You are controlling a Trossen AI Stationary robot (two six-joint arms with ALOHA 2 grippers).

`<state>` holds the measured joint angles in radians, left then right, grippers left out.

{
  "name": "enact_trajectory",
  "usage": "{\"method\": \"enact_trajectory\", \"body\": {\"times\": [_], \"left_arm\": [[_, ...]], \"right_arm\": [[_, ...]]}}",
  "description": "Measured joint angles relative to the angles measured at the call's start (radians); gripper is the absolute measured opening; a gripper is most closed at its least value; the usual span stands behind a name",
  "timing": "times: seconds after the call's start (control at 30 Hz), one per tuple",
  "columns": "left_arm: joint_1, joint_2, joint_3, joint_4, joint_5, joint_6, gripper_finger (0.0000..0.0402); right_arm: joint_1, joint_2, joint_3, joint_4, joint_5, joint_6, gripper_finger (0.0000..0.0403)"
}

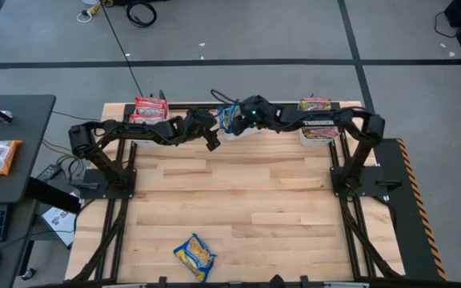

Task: Sort Maruchan noodles
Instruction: Put the blue noodle pack into the middle white bin

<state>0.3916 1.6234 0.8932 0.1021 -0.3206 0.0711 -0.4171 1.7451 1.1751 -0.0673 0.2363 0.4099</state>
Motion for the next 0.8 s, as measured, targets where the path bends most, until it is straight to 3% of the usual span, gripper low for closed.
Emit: {"method": "enact_trajectory", "body": {"times": [0.27,0.47,0.67,0.8], "left_arm": [[0.009,0.001,0.000,-0.031,0.000,0.028,0.0219],[0.075,0.002,0.000,-0.035,0.000,0.053,0.0219],[0.141,0.030,-0.001,-0.043,0.018,0.052,0.0219],[0.140,0.105,-0.001,-0.023,0.037,0.053,0.0219]], "right_arm": [[0.000,-0.034,-0.001,-0.007,0.072,-0.134,0.0218],[-0.031,-0.092,0.001,-0.188,0.334,-0.408,0.0212],[-0.083,-0.037,-0.001,-0.302,0.242,-0.527,0.0197],[-0.091,0.023,0.025,-0.309,0.237,-0.591,0.0194]]}}
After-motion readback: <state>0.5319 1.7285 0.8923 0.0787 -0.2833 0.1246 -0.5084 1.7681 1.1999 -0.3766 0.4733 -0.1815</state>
